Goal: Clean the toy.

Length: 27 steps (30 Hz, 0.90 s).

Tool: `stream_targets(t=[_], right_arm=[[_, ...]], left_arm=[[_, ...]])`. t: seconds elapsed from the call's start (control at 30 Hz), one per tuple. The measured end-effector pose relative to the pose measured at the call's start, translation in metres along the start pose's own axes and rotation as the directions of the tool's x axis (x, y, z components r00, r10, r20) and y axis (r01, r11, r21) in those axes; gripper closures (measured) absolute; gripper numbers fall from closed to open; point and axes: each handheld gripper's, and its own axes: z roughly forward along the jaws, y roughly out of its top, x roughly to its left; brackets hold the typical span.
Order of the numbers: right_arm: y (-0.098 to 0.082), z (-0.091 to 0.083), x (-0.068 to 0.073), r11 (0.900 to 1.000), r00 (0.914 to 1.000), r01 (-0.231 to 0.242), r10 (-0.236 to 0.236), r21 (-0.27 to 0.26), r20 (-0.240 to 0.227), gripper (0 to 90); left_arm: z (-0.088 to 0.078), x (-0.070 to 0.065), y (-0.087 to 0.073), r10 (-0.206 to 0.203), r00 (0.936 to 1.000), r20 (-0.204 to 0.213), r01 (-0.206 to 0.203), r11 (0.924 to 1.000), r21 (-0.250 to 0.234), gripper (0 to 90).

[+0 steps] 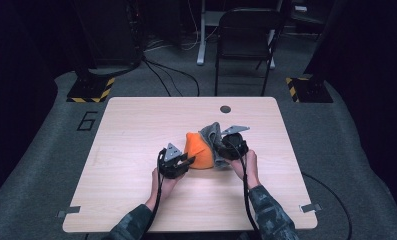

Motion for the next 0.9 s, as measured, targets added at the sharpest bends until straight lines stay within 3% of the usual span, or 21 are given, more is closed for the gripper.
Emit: stream_targets(t=[0.17, 0.27, 0.5, 0.57, 0.77, 0.9], right_arm=[[-0.002, 0.004, -0.002, 1.000, 0.9998, 0.017, -0.017, -0.014, 0.006, 71.9], [-0.003, 0.005, -0.004, 1.000, 1.0000, 0.001, -0.001, -0.017, 0.004, 71.8], [-0.003, 0.006, -0.008, 1.000, 0.9998, -0.019, 0.019, -0.013, -0.006, 71.7], [-0.004, 0.007, -0.009, 1.000, 0.9998, -0.018, 0.018, -0.017, -0.007, 71.7], [-0.005, 0.008, -0.011, 0.999, 0.9991, -0.041, 0.041, -0.024, -0.006, 71.7], [-0.005, 0.009, -0.011, 0.999, 0.9992, -0.039, 0.039, -0.034, -0.004, 71.6]], left_arm=[[-0.001, -0.001, 0.001, 0.022, 0.9994, -0.027, -0.022, 0.9998, -0.001, 51.8], [0.001, -0.002, 0.001, 0.036, 0.9984, -0.043, -0.035, 0.9993, 0.010, 40.4], [0.006, 0.003, -0.002, 0.009, 0.9992, -0.040, -0.008, 0.9991, 0.041, 30.3], [0.008, 0.003, -0.003, 0.021, 0.9991, -0.037, -0.019, 0.9978, 0.064, 23.0], [0.011, -0.003, -0.006, 0.065, 0.9963, -0.056, -0.060, 0.9947, 0.083, 25.8], [0.011, -0.010, -0.007, 0.111, 0.9888, -0.100, -0.105, 0.9921, 0.070, 28.7]])
